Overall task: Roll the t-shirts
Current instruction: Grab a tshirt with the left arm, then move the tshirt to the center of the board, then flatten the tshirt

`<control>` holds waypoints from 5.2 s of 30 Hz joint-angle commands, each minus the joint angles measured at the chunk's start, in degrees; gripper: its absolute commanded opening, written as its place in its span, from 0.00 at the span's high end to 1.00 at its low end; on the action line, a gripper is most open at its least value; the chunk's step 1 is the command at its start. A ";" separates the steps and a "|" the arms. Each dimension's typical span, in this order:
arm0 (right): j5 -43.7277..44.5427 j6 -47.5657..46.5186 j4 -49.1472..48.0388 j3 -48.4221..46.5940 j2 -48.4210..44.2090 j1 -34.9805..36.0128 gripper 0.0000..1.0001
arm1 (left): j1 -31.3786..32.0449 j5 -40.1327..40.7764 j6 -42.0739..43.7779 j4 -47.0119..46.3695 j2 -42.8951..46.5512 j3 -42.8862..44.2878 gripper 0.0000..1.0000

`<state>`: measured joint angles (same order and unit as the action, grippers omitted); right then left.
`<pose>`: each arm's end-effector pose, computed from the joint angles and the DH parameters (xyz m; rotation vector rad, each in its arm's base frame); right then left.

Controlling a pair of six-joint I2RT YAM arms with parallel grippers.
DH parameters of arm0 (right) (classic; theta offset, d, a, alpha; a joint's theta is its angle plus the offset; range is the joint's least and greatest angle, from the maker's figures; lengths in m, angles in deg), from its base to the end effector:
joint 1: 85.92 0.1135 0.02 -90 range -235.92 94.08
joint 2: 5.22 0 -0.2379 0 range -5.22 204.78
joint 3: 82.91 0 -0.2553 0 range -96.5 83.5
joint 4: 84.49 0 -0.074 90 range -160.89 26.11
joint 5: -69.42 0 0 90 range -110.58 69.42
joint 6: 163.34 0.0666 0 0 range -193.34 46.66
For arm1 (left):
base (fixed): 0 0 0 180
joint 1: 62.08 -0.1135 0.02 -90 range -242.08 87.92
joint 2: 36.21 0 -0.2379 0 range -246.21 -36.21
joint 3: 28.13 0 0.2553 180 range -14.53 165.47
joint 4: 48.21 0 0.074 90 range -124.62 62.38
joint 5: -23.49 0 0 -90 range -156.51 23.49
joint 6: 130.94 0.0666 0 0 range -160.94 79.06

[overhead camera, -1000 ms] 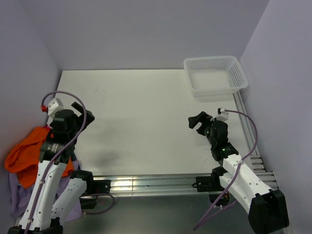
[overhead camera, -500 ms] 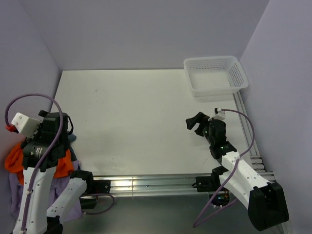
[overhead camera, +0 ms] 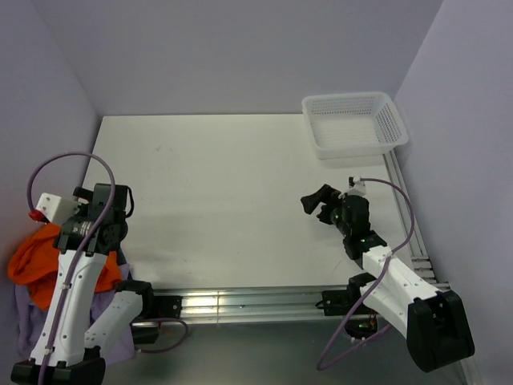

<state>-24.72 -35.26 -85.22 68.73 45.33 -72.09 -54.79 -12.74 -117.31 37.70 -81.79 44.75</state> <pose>0.2279 0.0611 0.1494 0.3726 1.9691 0.6626 0.1451 0.0356 0.3037 -1.4399 1.5632 0.4006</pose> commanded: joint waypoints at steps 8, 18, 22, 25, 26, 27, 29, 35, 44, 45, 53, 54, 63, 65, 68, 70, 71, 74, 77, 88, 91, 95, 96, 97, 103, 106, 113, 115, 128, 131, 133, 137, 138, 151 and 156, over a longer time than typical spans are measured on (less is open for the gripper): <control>-1.74 0.67 -3.60 -0.62 1.13 -0.20 0.03 | -21.08 -13.97 7.48 -17.04 -5.90 -11.31 0.12; -3.07 0.67 -3.43 -1.49 3.77 -0.20 0.04 | -27.50 -19.59 5.71 -17.12 -17.69 -10.42 0.19; -3.33 0.67 -3.69 -1.50 4.47 -0.20 0.04 | -33.38 -20.47 8.61 -18.17 -19.63 -10.50 0.21; -3.94 0.59 -4.13 -1.76 5.26 -0.20 0.04 | -34.62 -20.82 7.05 -20.54 -17.79 -13.14 0.32; -3.94 0.50 -4.04 -1.85 5.35 -0.20 0.04 | -34.80 -21.26 6.34 -20.37 -17.26 -13.93 0.39; -3.86 0.50 -3.78 -2.11 5.53 -0.20 0.05 | -35.15 -22.13 6.42 -21.59 -17.09 -14.37 0.61; -3.42 0.41 -3.17 -2.11 4.92 -0.20 0.05 | -35.76 -24.59 6.68 -21.95 -16.73 -15.16 0.73; -2.62 0.50 -4.13 -0.88 2.63 -0.20 0.05 | -33.57 -40.37 18.54 -32.66 -4.48 -16.22 1.00; -3.24 0.23 -4.83 -1.23 3.77 -0.20 0.05 | -28.82 -57.98 27.42 -43.05 8.96 1.85 1.00; -3.24 0.32 -4.92 -1.23 3.86 -0.20 0.06 | -28.74 -62.44 27.34 -42.52 6.93 5.02 1.00; -2.80 -0.29 -5.36 -1.06 3.77 -0.20 0.07 | -10.76 -62.25 23.73 -49.01 -9.24 24.12 1.00; -2.63 -0.21 -5.53 -0.97 3.77 -0.20 0.07 | -6.37 -59.26 24.69 -50.50 -10.65 24.56 1.00; -0.43 -1.43 -3.87 -0.44 0.53 -0.20 0.09 | 26.20 -53.32 35.86 -49.44 -30.45 33.54 0.99; 0.10 -1.70 -4.04 0.52 -2.01 -0.20 0.09 | 26.20 -56.93 37.70 -54.27 -29.57 29.67 0.95; 0.80 -2.05 -4.39 1.75 -5.36 -0.20 0.09 | 26.20 -59.31 38.67 -53.17 -29.91 30.35 0.92; 1.15 -2.31 -4.31 2.11 -7.03 -0.11 0.09 | 26.20 -59.93 39.46 -51.40 -30.27 32.38 0.94; 1.15 -2.31 -4.22 2.28 -7.30 -0.20 0.10 | 26.20 -60.11 39.64 -50.61 -30.18 32.73 0.95; 1.07 -2.75 -3.95 2.28 -7.74 -0.11 0.12 | 26.20 -60.11 39.55 -50.60 -28.16 30.81 0.93; 1.42 -2.84 -3.08 1.76 -7.04 -0.20 0.14 | 26.20 -59.06 40.25 -49.82 -25.53 26.51 0.87; -6.31 -3.72 -6.58 -0.17 1.83 -0.11 0.24 | 24.35 -42.36 40.96 -42.18 -16.82 13.22 0.28; -9.82 -4.25 -7.29 -2.54 7.27 0.06 0.32 | 24.26 -43.31 41.40 -42.86 -16.47 11.30 0.28; -9.84 -5.83 -6.24 -6.85 13.43 4.09 0.41 | 24.44 -47.01 41.05 -46.63 -17.00 6.38 0.30; -8.88 -6.44 -5.72 -7.64 15.18 5.06 0.42 | 24.35 -48.23 40.87 -47.69 -17.08 3.67 0.30; -7.73 -6.79 -5.28 -9.13 15.89 6.20 0.42 | 24.35 -48.68 40.70 -48.75 -17.08 2.34 0.30; 1.49 -6.36 5.15 -20.62 25.55 13.06 0.33 | 24.44 -49.73 39.91 -54.20 -19.36 -5.05 0.28; 6.51 -4.78 11.41 -27.21 33.02 13.95 0.31 | 24.35 -51.14 39.73 -56.75 -22.17 -6.29 0.27; 9.15 -4.33 12.05 -30.33 40.16 15.35 0.41 | 25.05 -53.34 38.67 -62.03 -27.80 -8.66 0.25; 8.37 -4.60 11.08 -29.89 39.98 15.62 0.58 | 25.40 -54.30 38.67 -62.90 -30.17 -9.10 0.26; 12.47 -6.45 -0.61 -16.71 17.71 15.79 1.00 | 26.46 -55.63 38.76 -66.43 -30.54 -14.29 1.00; 19.33 -4.08 -2.63 -11.00 8.04 15.71 1.00 | 26.46 -54.49 38.94 -65.55 -27.99 -14.29 1.00; 23.73 -2.93 -4.21 -6.61 3.36 15.62 1.00 | 26.46 -54.05 38.76 -64.67 -25.09 -14.03 1.00; 26.64 -2.48 -5.62 -1.85 -6.49 15.53 1.00 | 26.46 -55.43 38.76 -65.80 -20.17 -14.63 0.68; 26.47 -2.66 -5.62 -1.67 -6.77 15.53 1.00 | 26.46 -57.10 39.11 -66.77 -19.81 -14.99 0.55; 21.54 -3.28 -4.57 -5.01 -0.36 15.53 1.00 | 33.93 -63.27 44.12 -70.65 -36.14 -3.76 0.32; 22.25 -3.02 -4.22 -4.75 -1.06 15.53 1.00 | 35.60 -64.23 44.13 -71.17 -44.32 0.12 0.33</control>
<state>-3.28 -38.45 -87.63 66.13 45.13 -56.44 -20.10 -75.75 -74.54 -31.53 -123.67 41.80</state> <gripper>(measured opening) 0.008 0.674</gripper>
